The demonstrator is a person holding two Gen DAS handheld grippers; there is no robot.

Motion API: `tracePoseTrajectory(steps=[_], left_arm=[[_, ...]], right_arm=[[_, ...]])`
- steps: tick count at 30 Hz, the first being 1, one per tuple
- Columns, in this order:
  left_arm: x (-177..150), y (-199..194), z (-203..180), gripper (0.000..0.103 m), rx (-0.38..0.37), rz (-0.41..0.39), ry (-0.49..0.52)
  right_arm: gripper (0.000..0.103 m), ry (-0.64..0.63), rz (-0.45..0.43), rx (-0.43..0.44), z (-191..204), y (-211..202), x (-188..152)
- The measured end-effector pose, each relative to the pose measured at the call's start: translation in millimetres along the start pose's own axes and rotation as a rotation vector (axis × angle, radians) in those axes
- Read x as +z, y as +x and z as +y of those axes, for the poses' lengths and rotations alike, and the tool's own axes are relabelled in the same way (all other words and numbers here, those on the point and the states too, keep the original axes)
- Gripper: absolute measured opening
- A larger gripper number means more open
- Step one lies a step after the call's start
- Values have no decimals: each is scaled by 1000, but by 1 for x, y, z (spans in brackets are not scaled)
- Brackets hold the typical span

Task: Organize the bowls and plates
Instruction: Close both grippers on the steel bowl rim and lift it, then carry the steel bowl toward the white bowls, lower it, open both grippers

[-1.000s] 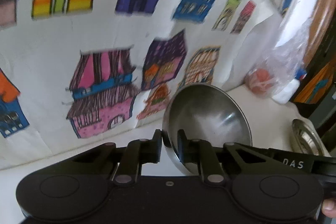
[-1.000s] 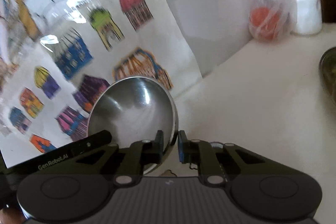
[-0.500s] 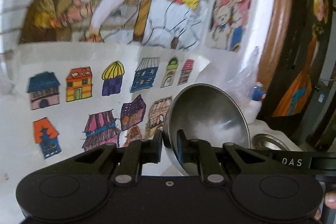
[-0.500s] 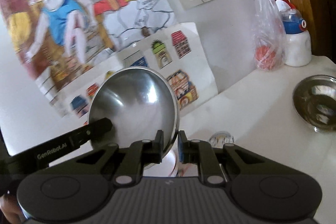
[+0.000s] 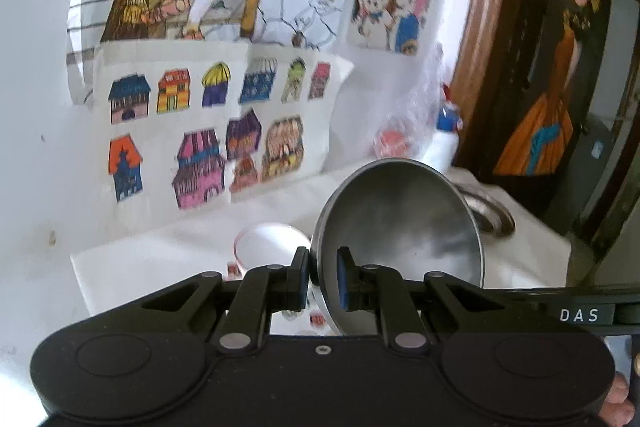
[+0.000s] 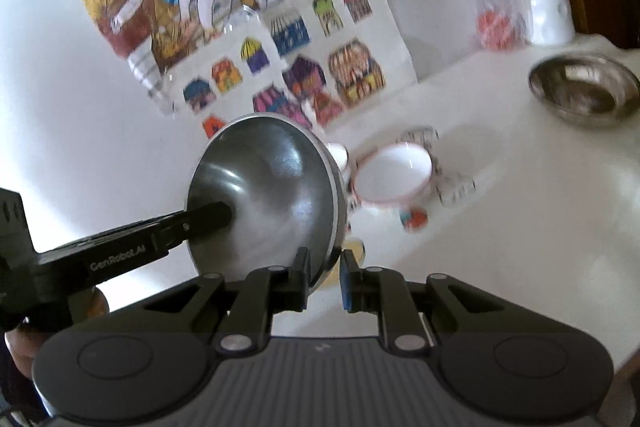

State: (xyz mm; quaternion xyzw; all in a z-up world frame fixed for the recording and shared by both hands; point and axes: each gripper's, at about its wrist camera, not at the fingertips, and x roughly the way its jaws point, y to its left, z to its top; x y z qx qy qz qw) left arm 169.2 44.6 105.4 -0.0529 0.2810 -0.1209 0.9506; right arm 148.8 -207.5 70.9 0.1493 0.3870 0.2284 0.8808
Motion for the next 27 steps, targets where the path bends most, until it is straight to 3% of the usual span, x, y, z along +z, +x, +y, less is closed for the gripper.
tracePoseTrajectory(steps=[15,21,27], left_arm=[[-67,-1,-4,15,-13,211,-18],[-84,14,9,15,-19,336,-50],[-83,19,15,15,-35,365,-60]], right_arm=[[18,-35,197,-35,-9,12,-41],[19,-49,234,-35,-7,16,-36],[21,-56,267,-38,-8,22,-27]])
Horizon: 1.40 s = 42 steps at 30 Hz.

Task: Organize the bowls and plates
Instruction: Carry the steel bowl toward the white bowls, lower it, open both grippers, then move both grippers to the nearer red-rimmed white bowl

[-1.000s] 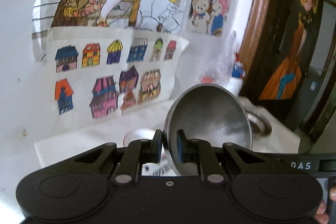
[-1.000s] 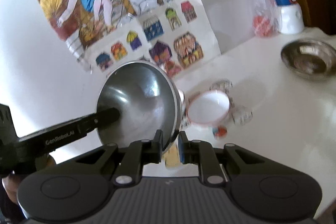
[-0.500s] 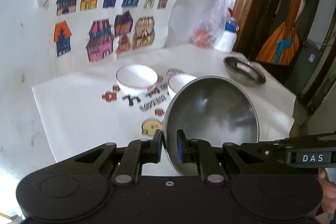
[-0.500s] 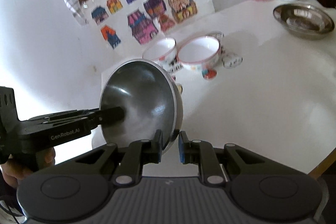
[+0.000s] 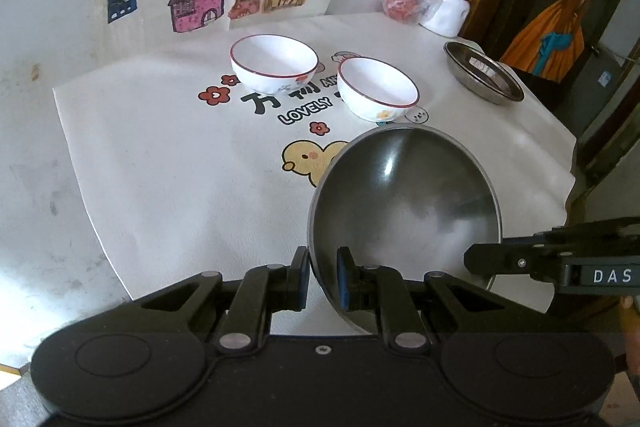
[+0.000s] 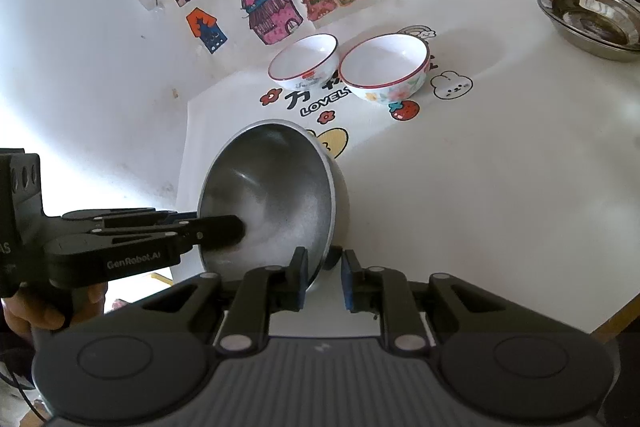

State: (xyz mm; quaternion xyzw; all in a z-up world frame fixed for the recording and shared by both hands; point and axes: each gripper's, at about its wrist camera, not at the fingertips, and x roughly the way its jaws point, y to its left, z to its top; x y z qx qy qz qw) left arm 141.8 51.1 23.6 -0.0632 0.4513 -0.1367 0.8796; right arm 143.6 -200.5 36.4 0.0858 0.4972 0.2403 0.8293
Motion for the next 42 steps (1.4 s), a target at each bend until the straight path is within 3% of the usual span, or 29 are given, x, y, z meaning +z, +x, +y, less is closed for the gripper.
tracePoseTrajectory(steps=[12,14,17,21,23,25,28,31,42], left_arm=[[18,12,9,17,-47,55,-29],[20,10,11,28,-66,51,-20],[22,2,19,48,-63,20,-10],[28,-7,36,57,-56,-14,-49],[33,-10,41,63,-50,-32,-69],[40,-12,44,73,-40,-55,-83],[52,-13,46,91,-14,-90,-120],[64,-9,44,102,5,-120,-163],[111,62,19,102,-69,11,-314]], right_arm=[[34,8,-12,25,-11,1,12],[46,2,-28,17,-14,-4,12],[56,0,-63,-9,-22,-15,15],[74,1,-120,-39,-29,-26,24],[92,1,-150,-55,-33,-29,28],[99,-6,-188,-91,-35,-33,31],[103,-9,-223,-148,-38,-36,35],[103,15,-247,-168,-42,-32,45],[103,92,-245,-186,-65,3,89]])
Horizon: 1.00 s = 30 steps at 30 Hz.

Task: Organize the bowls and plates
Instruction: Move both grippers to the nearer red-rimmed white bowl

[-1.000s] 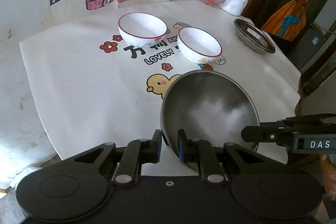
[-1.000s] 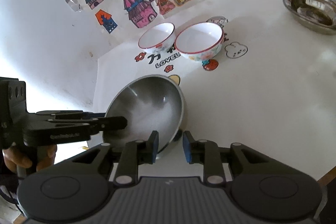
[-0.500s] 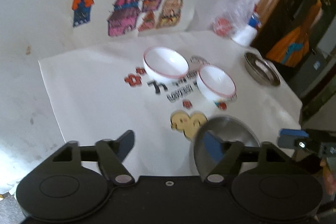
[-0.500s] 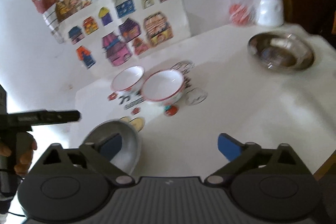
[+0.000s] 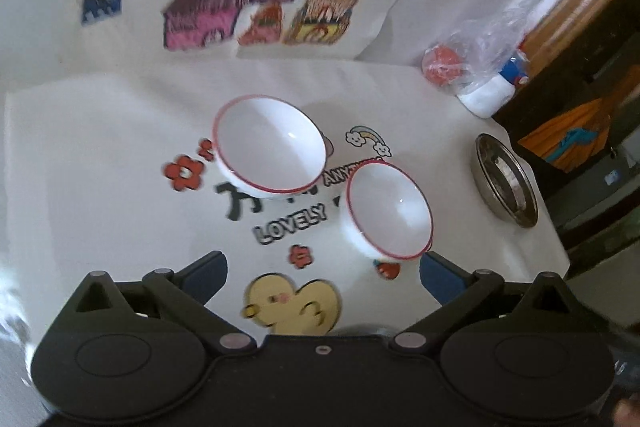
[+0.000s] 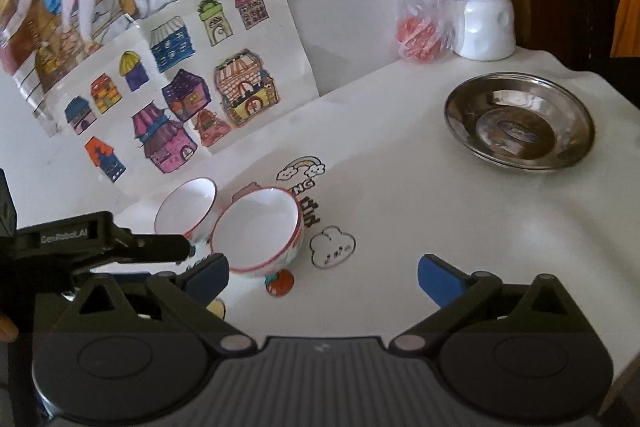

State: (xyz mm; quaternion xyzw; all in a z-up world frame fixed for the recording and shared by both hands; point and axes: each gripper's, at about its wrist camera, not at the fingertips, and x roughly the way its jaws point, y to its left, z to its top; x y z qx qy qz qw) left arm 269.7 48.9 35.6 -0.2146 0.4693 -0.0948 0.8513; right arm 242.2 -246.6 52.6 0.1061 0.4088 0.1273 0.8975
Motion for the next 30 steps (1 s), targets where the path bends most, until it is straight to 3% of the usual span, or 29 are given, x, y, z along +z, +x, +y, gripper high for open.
tracePoseTrajectory(steps=[10,14,23,27,30], left_arm=[[13,39,-8,102,-9,35,-138],[14,47,-13,102,-26,41,-145],[16,58,-16,89,-11,26,-140],[16,58,-15,83,-13,19,-143],[15,58,-14,70,-23,23,-149]], right_arm=[[102,-72,30,-6,-3,48,18],[92,-96,46,1,-3,62,15],[83,-114,62,35,2,73,9],[70,-125,74,47,6,77,10],[56,-119,75,61,9,79,10]])
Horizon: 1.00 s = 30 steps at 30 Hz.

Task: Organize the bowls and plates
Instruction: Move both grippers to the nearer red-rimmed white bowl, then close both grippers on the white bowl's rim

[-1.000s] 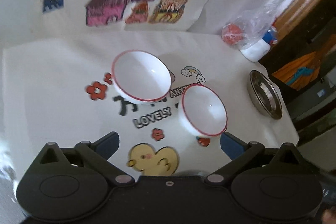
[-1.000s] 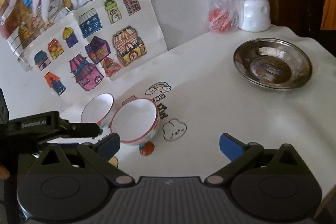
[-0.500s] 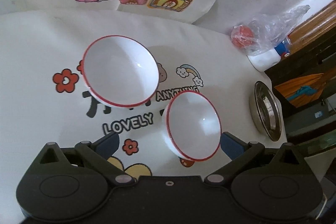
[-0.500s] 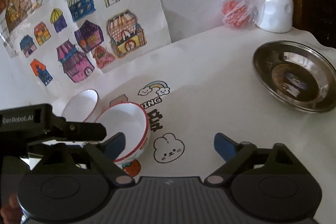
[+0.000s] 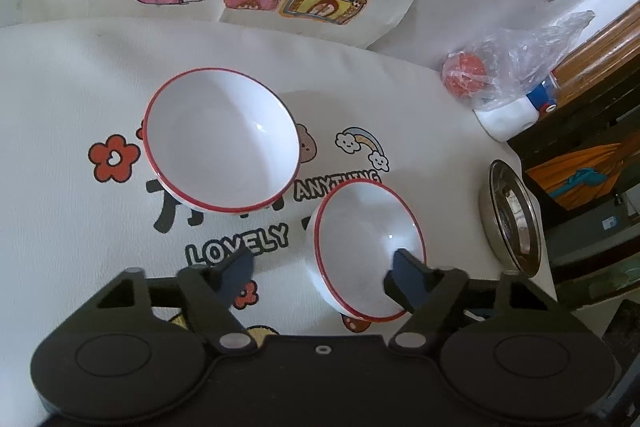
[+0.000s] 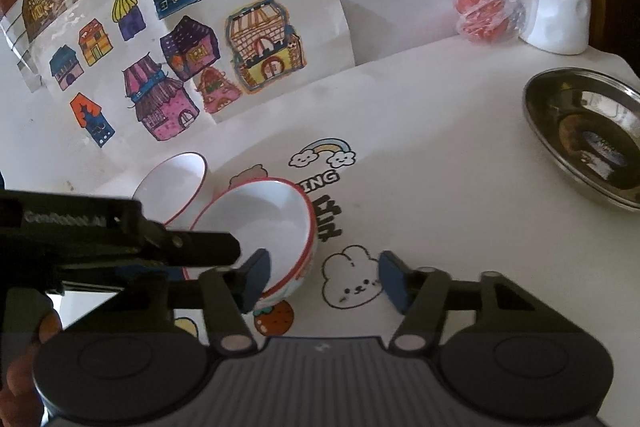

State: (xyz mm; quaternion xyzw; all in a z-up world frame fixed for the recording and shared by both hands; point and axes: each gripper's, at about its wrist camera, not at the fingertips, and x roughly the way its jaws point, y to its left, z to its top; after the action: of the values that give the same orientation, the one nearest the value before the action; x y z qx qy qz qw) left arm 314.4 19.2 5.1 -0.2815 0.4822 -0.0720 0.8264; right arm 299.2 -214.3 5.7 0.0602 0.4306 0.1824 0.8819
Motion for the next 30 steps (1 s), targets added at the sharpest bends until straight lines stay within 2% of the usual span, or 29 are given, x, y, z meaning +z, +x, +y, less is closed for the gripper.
tracePoseTrajectory(steps=[2,7,9,12,14,22,30], left_arm=[[0,1,0,56,-8,6,-5],[0,4,-2,32,-17,6,5],[-1,4,-3,28,-11,-2,20],[-1,4,-5,16,7,-16,37],[-1,3,-4,16,7,-17,40],[-9,-8,-11,15,5,-32,69],[-20,-54,-17,15,-52,-88,89]], right_arm=[[44,13,-6,12,0,0,1],[25,47,-2,46,0,1,1],[23,61,0,49,0,1,0],[19,91,1,50,-2,0,0],[15,108,2,44,-2,-1,0],[14,103,-46,42,8,-33,0],[14,61,-74,84,40,-76,-7]])
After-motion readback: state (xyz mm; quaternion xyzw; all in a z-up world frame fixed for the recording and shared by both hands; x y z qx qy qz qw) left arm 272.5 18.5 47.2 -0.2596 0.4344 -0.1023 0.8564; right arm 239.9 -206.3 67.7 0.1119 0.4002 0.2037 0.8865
